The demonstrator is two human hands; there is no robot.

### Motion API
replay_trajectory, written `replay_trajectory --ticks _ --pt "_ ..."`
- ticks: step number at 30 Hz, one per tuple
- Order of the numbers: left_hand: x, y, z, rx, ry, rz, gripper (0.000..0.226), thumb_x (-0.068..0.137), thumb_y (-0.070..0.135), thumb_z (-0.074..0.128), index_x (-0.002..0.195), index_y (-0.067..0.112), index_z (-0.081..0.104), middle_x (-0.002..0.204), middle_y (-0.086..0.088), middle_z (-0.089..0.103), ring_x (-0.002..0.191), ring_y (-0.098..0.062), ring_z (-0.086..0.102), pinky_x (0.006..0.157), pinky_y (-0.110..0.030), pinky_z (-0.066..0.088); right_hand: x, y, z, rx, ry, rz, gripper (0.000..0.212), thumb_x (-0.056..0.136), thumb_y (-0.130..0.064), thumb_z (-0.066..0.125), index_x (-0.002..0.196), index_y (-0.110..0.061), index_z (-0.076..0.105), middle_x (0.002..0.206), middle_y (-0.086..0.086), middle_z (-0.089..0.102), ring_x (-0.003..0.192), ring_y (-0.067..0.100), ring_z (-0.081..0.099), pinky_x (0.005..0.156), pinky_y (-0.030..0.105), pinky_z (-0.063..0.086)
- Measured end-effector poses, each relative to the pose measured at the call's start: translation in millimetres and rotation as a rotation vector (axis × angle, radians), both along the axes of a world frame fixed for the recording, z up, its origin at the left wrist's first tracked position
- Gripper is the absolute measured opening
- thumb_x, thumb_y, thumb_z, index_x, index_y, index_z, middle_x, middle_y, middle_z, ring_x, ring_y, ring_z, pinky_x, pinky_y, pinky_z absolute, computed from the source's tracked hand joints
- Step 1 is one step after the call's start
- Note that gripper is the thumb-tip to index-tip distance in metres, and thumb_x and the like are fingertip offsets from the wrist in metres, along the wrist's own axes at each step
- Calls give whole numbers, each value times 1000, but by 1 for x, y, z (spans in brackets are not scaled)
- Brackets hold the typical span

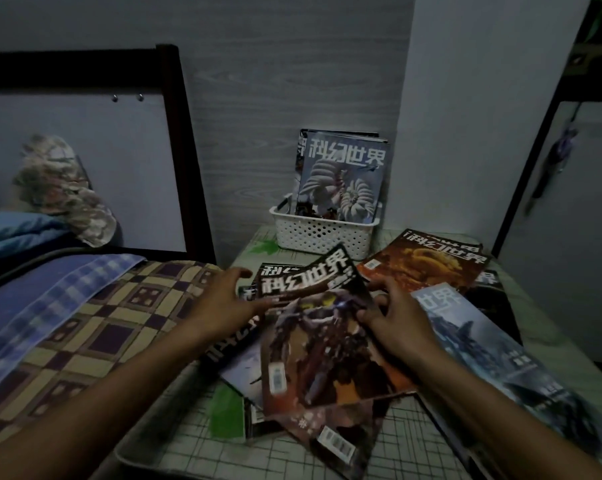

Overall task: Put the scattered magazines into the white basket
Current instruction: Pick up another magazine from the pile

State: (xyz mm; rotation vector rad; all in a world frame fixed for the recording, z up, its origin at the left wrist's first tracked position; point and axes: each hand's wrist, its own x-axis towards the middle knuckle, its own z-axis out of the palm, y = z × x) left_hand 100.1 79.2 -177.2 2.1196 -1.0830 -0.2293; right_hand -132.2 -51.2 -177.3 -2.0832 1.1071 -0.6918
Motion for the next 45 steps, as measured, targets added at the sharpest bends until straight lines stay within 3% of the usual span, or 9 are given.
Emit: replay_trajectory --ticks 4,7,14,19,23,30,34,40,45 --pt "-11 -11 -17 -222 405 0 57 74 25 83 123 33 54 103 20 58 85 6 56 60 -15 44 -2 0 -17 -53 -63 -11 41 90 -34 64 126 -29 46 115 0 70 103 24 65 79 35 48" --pt "-16 -19 -16 -191 361 33 64 66 38 83 121 32 51 92 23 59 86 -2 62 73 -28 54 0 -2 -27 -130 -97 25 42 94 -29 60 132 -30 42 120 -1 69 106 19 64 74 29 45" --pt "-39 -18 -25 54 -46 -103 71 85 42 65 145 34 29 147 -3 41 137 -27 33 112 -49 32 0 -10 -39 -227 -86 44 42 98 -25 54 139 -31 49 125 2 68 113 23 61 82 32 47" --pt "-78 -16 -14 -314 293 -441 77 92 11 60 143 55 21 139 31 44 126 3 49 86 -17 50 4 -9 -40 -270 34 15 40 97 -29 51 137 -31 50 123 7 68 114 29 59 92 38 45" --pt "-91 -38 -3 -309 111 -78 81 83 31 73 145 43 24 159 7 21 142 -20 30 112 -49 34 -2 -9 -39 -98 -144 27 33 96 -20 54 117 -46 56 112 -6 74 105 13 66 91 41 52" --pt "-66 -21 -17 -455 602 210 81 76 22 78 141 39 32 144 -1 39 109 -19 58 81 -37 54 -9 -11 -40 -3 -406 9 42 96 -12 57 122 -44 63 122 -11 69 113 5 63 88 28 53" --pt "-66 -19 -3 -520 1071 110 47 84 1 65 128 13 55 94 -14 76 78 -29 75 63 -39 59 -11 -5 -34 40 -600 44 46 96 -8 58 118 -48 63 118 -22 69 112 0 63 91 25 51" --pt "-57 -10 49 -721 702 -324 33 88 12 65 114 33 67 113 1 73 102 -18 70 75 -32 59 -6 -19 10 492 -886 181 56 91 -5 63 140 -28 50 127 -2 69 110 18 68 92 41 56" --pt "-36 -13 76 -801 391 -388 34 95 19 58 112 47 63 116 14 70 108 -5 65 76 -18 55 4 -22 51 284 -732 272 25 96 -4 54 109 -21 66 81 -5 74 72 8 70 63 22 57"
